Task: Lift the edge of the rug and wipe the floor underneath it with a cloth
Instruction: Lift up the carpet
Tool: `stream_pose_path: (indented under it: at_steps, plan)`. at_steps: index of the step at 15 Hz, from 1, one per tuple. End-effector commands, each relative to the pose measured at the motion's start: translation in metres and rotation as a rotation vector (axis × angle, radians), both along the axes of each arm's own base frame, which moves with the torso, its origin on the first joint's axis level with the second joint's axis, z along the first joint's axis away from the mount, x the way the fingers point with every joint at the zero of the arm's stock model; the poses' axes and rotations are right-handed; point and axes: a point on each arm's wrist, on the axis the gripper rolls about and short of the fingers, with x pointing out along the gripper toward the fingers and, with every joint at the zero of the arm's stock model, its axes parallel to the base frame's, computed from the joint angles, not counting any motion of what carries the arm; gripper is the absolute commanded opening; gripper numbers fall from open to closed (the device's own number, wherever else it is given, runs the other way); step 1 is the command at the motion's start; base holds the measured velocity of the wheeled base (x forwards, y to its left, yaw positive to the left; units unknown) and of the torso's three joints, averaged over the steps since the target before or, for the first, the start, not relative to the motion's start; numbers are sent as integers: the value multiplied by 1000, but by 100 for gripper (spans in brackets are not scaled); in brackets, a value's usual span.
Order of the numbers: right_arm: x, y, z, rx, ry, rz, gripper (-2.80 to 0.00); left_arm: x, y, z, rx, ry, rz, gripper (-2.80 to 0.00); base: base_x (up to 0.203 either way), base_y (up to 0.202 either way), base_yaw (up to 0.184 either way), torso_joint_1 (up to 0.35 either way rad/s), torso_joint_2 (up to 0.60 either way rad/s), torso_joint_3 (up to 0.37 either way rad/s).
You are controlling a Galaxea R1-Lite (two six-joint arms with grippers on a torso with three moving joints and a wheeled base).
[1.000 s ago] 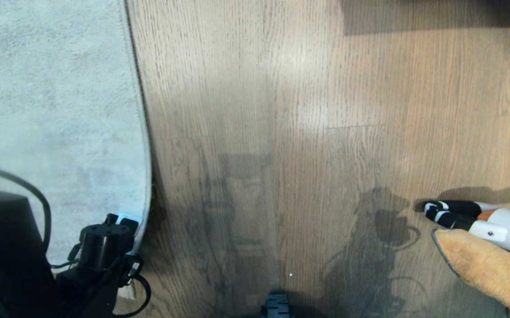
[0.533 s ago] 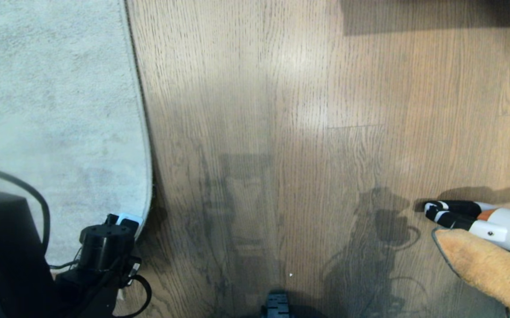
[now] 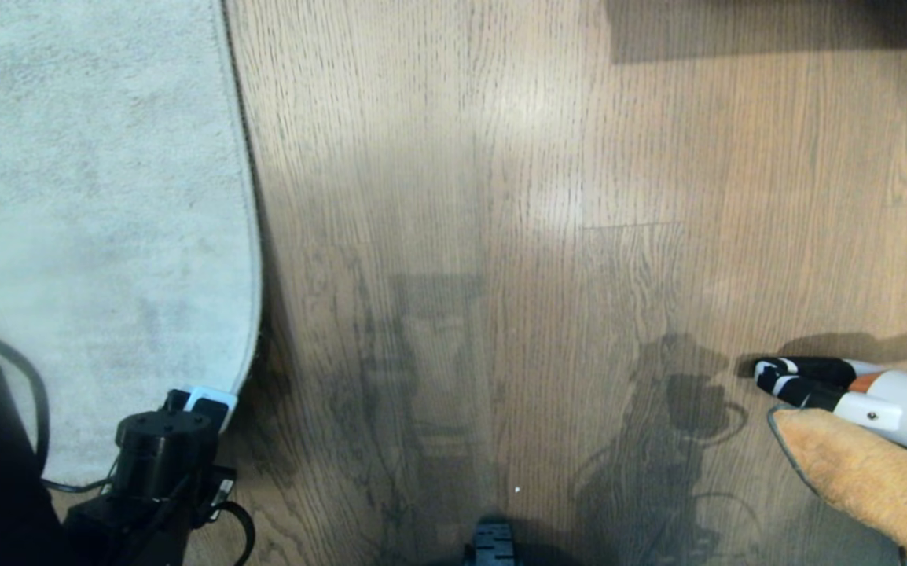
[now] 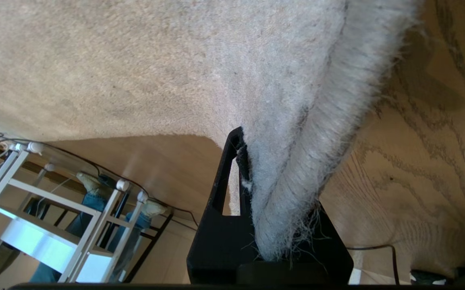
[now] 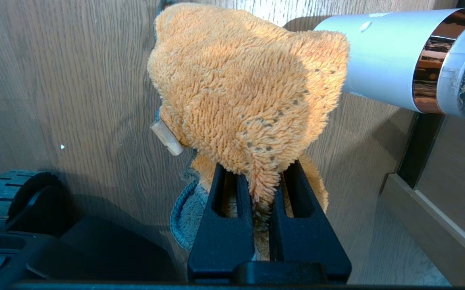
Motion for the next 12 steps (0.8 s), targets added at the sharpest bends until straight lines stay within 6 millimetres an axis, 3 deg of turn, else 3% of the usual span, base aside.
stream_pose_path:
  at_steps: [1,12]
  plan:
    - [0,0,0,-1,0,1,-280,-5,2,11,-7,-47,2,-280,0,0,0,0,0,0]
    - [0,0,0,-1,2,1,-280,-36,22,79,41,-276,17,-280,0,0,0,0,0,0]
